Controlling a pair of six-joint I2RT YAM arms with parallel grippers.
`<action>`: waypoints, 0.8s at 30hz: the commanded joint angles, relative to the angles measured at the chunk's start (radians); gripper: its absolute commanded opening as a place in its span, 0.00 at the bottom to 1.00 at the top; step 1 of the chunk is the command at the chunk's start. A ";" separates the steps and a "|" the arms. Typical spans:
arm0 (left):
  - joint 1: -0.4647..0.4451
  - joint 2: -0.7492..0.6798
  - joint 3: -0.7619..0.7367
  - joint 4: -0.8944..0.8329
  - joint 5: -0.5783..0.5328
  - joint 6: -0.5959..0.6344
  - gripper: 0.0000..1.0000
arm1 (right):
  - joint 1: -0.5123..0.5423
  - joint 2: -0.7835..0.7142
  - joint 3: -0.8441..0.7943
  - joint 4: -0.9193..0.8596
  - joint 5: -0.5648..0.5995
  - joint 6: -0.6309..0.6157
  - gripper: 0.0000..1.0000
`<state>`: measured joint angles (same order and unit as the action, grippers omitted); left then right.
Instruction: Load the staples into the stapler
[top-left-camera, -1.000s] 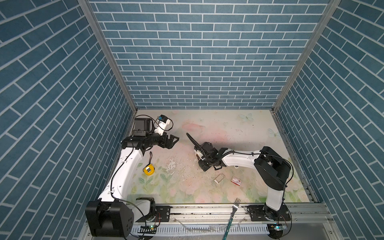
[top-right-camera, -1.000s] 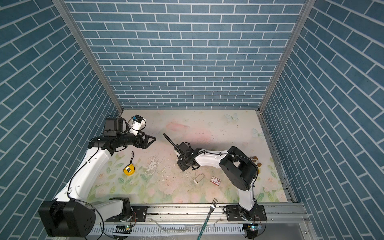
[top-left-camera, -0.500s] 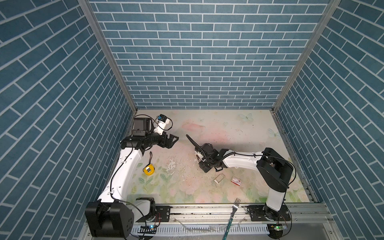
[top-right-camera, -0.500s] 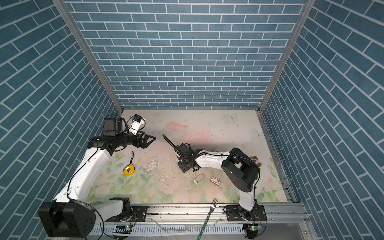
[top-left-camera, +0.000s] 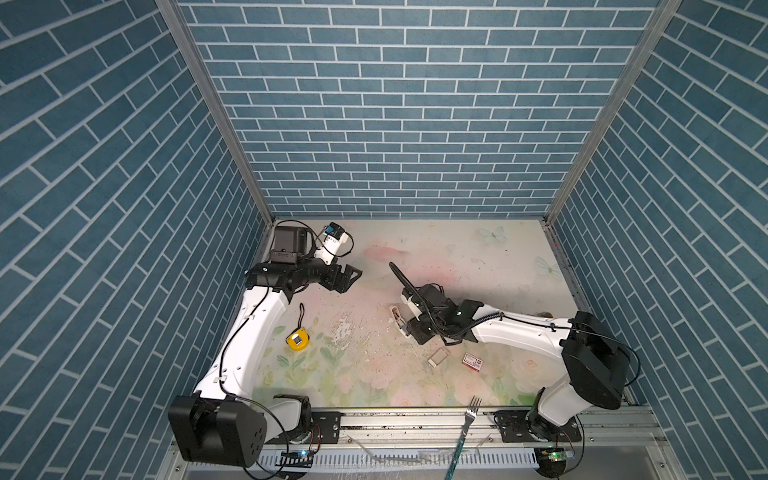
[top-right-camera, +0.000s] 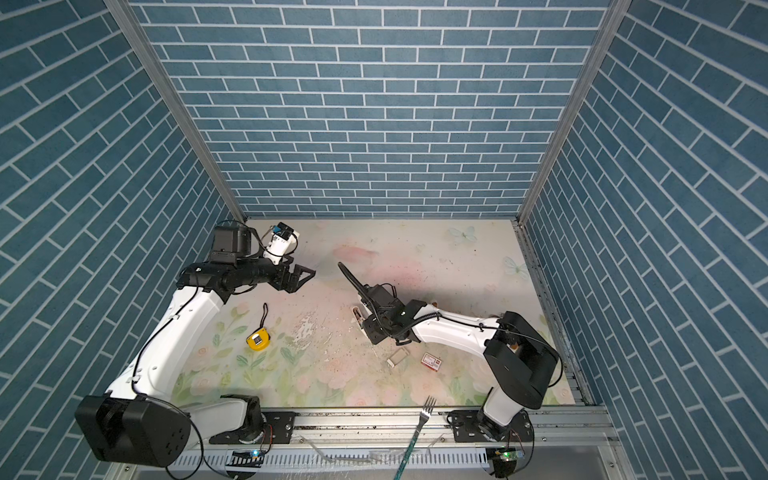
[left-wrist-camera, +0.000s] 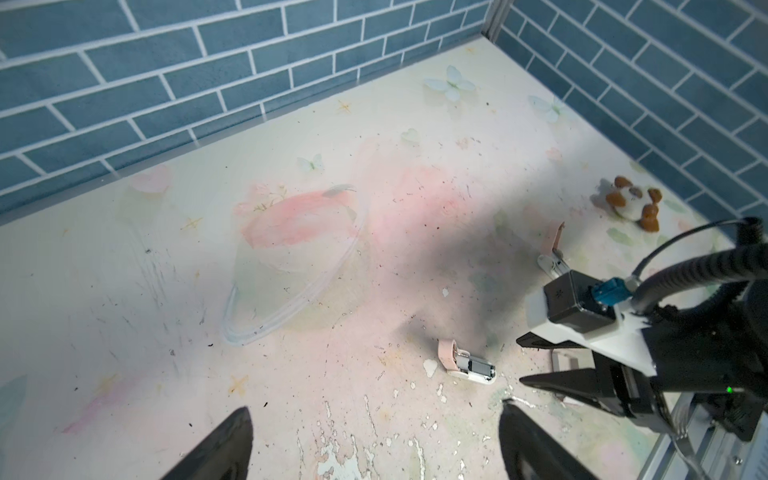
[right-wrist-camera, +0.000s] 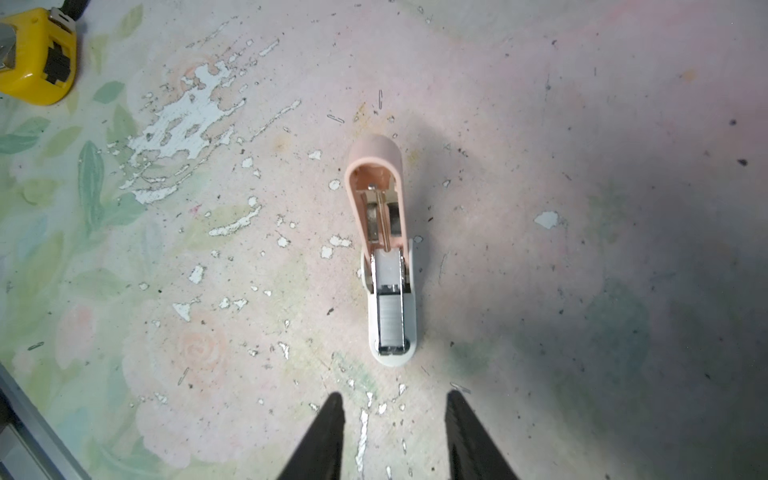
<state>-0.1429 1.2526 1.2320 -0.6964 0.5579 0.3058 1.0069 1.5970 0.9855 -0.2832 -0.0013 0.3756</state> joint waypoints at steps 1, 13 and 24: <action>-0.053 0.060 0.036 -0.079 -0.049 0.091 0.91 | 0.002 -0.012 -0.057 0.017 -0.022 0.157 0.34; -0.096 0.315 -0.003 -0.004 0.008 -0.029 0.73 | 0.002 0.005 -0.265 0.422 -0.080 0.469 0.20; -0.115 0.424 0.012 0.047 0.022 -0.087 0.65 | 0.002 0.061 -0.260 0.432 -0.097 0.506 0.20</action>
<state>-0.2432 1.6718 1.2346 -0.6682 0.5598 0.2386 1.0073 1.6413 0.7227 0.1448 -0.0952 0.8413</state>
